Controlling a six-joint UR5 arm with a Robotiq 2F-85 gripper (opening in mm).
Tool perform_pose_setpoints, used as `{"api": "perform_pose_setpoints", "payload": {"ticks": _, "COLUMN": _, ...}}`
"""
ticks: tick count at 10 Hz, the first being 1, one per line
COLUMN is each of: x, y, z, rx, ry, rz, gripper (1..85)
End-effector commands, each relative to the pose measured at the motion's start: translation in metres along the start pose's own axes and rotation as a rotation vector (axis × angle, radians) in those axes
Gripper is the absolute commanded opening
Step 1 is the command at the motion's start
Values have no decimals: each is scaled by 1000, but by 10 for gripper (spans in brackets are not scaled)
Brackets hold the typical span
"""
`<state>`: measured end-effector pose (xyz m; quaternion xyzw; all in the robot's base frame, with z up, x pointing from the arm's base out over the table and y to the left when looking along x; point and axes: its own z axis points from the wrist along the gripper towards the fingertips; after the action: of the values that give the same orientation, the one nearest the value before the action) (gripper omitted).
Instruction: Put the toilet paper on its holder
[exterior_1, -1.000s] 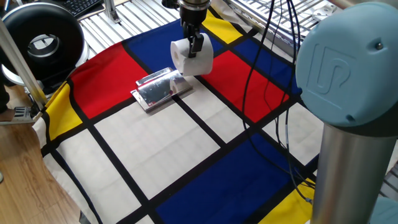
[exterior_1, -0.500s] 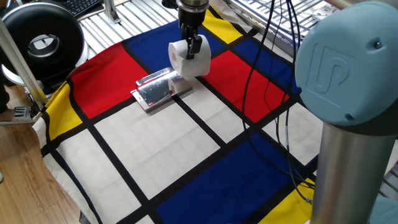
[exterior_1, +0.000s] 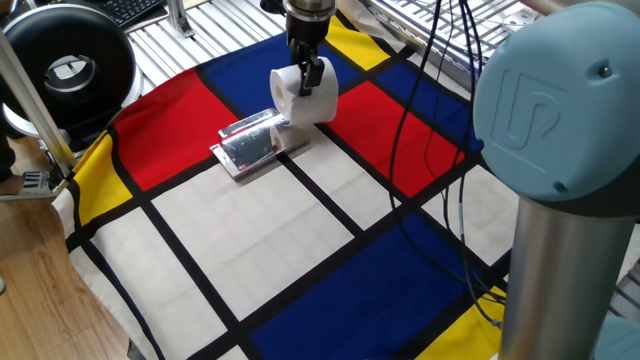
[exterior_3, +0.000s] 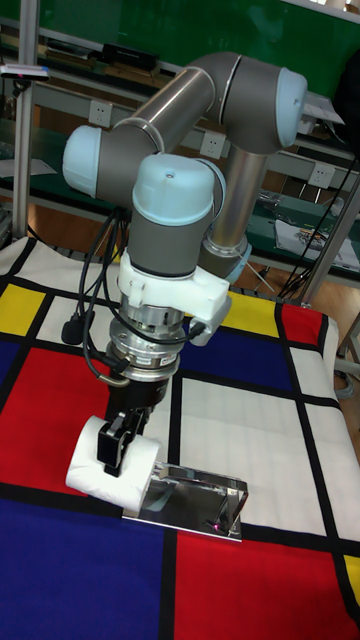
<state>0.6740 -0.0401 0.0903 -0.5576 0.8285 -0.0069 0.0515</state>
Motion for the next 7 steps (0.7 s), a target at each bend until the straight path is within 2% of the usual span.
{"api": "perform_pose_setpoints", "payload": {"ticks": 1, "x": -4, "y": 8, "z": 0, "rx": 5, "ry": 3, "rz": 18, "gripper": 10}}
{"api": "perform_pose_setpoints", "payload": {"ticks": 5, "x": -12, "y": 18, "z": 2, "rx": 9, "ry": 5, "rz": 30, "gripper": 10}}
{"api": "perform_pose_setpoints", "payload": {"ticks": 6, "x": -11, "y": 14, "z": 1, "rx": 23, "ry": 8, "rz": 5, "gripper": 10}}
{"api": "perform_pose_setpoints", "payload": {"ticks": 7, "x": -11, "y": 14, "z": 1, "rx": 21, "ry": 7, "rz": -21, "gripper": 10}}
